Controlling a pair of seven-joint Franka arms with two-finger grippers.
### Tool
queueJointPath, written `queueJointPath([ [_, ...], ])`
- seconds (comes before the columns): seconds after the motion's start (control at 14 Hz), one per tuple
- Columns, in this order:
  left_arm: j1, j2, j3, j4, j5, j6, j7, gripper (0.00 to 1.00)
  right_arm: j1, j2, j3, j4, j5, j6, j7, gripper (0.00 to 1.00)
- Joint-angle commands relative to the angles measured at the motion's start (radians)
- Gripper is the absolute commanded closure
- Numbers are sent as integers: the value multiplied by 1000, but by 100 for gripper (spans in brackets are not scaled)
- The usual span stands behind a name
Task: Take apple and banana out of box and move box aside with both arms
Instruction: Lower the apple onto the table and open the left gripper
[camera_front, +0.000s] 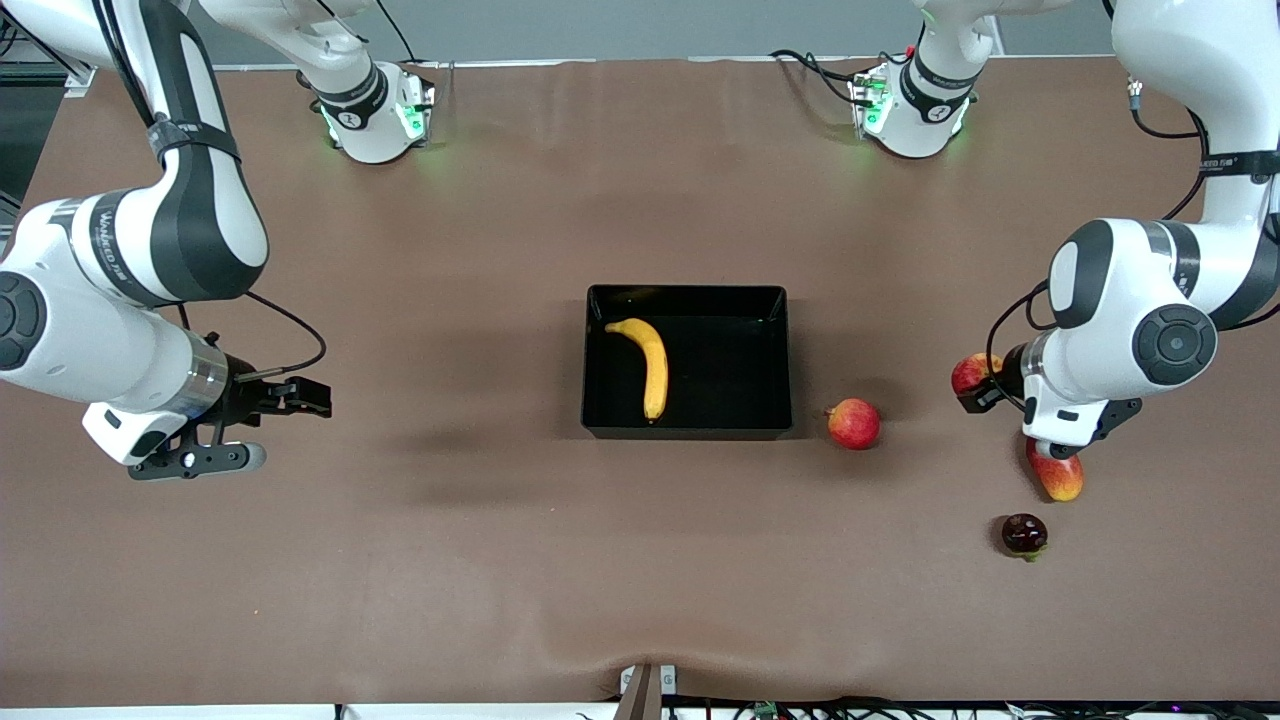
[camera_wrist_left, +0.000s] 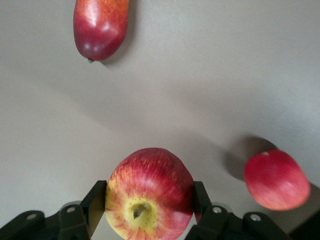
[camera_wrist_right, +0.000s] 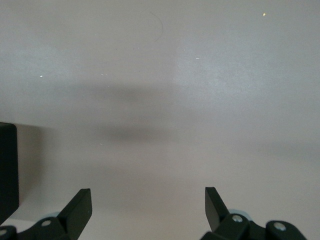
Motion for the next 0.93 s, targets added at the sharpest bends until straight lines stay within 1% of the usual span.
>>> queueJointPath([
  [0.0, 24, -24, -9, -82, -2, 92, 30, 100, -12, 7, 8, 5, -3, 7, -19, 0],
  [0.43, 38, 2, -9, -128, -2, 156, 82, 100, -9, 5, 6, 3, -7, 5, -21, 0],
  [0.64, 58, 4, -11, -171, -2, 228, 116, 100, -29, 12, 6, 2, 6, 5, -18, 0],
  [0.85, 58, 19, -11, -179, -2, 257, 116, 100, -24, 12, 8, 3, 9, 7, -16, 0],
])
